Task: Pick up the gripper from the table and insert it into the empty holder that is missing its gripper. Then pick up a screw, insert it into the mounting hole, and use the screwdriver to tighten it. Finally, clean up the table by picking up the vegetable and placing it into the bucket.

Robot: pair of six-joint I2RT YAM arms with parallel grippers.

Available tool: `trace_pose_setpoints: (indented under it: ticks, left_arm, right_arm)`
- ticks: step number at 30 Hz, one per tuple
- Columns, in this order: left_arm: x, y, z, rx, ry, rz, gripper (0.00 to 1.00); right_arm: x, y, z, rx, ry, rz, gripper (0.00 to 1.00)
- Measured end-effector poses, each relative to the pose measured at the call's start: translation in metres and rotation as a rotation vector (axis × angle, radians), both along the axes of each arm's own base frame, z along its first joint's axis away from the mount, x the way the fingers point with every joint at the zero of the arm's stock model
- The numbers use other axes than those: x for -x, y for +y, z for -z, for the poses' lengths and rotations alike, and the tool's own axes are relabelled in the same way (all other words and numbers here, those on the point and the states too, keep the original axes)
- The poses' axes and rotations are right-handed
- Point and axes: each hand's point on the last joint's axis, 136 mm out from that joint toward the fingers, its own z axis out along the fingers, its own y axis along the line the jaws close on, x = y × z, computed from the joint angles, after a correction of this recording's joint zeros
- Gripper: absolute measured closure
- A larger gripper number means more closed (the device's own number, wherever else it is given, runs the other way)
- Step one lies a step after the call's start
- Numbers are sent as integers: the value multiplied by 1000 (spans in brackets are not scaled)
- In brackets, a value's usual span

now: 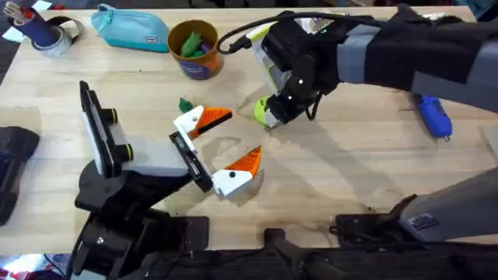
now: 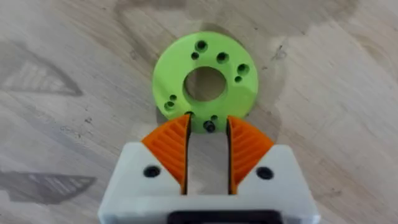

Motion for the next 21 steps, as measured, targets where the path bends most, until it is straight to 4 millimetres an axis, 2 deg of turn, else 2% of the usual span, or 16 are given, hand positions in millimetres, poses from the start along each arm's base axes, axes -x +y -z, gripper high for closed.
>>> trace_pose_setpoints:
  ticks: [1, 6, 7, 21]
  left_arm:
    - [0, 0, 0, 0, 0, 0, 9]
    - [0, 0, 0, 0, 0, 0, 9]
    - [0, 0, 0, 0, 0, 0, 9]
    - [0, 0, 0, 0, 0, 0, 9]
  right_arm:
    - [0, 0, 0, 1, -1, -1, 714]
    - [0, 0, 0, 4, -2, -7, 972]
    - [0, 0, 0, 3, -2, -5, 989]
    - [4, -4, 0, 19, 18, -4, 994]
